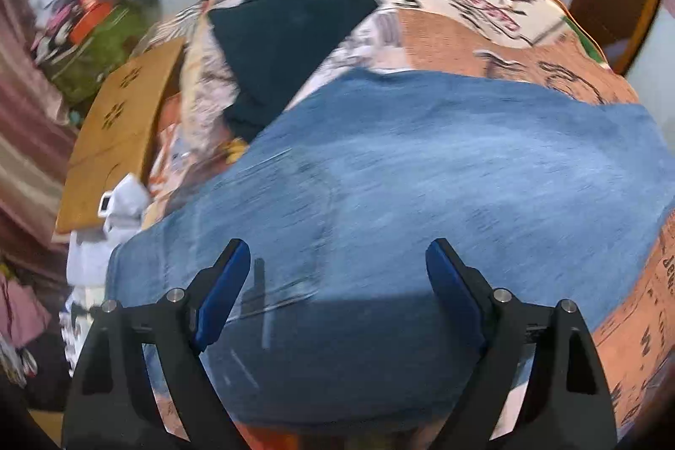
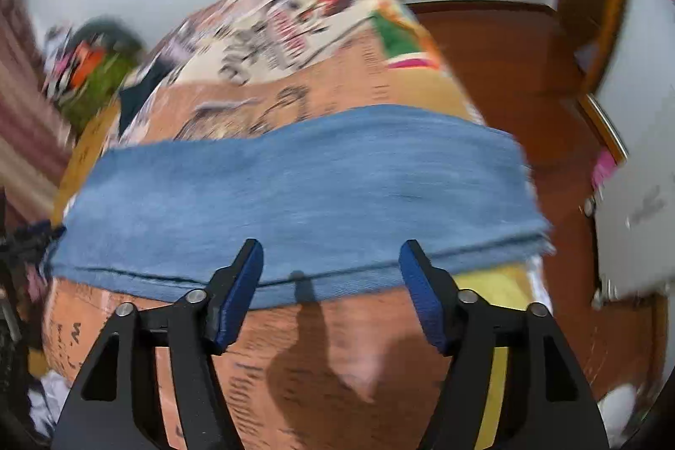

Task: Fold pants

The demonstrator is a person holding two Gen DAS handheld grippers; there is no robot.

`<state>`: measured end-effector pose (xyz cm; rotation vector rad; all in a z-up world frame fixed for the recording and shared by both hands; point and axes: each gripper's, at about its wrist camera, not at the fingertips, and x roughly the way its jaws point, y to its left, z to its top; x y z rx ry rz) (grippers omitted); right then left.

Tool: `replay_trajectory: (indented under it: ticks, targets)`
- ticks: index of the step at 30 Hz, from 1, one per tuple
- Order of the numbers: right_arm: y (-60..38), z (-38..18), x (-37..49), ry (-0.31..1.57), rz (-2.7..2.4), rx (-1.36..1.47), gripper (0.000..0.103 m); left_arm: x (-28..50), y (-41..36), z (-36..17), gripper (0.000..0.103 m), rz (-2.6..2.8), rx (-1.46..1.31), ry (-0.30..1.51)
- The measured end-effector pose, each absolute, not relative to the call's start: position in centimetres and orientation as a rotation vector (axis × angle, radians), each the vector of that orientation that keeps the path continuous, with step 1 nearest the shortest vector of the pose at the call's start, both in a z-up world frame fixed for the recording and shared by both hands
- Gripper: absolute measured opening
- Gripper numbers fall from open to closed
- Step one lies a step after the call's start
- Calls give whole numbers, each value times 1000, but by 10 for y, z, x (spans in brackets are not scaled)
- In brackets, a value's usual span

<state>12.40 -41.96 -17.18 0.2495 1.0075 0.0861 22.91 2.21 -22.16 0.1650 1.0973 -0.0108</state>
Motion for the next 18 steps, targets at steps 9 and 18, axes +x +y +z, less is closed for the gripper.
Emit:
replay_trajectory:
  ticks: [9,18]
  targets:
    - [-494,-188,105,954,-78,521,69,250,-41,-225,87,-104,264,1105]
    - [-518,-247,119,1068,-49,844,70,264,-75,-230,87,-147,267,1123]
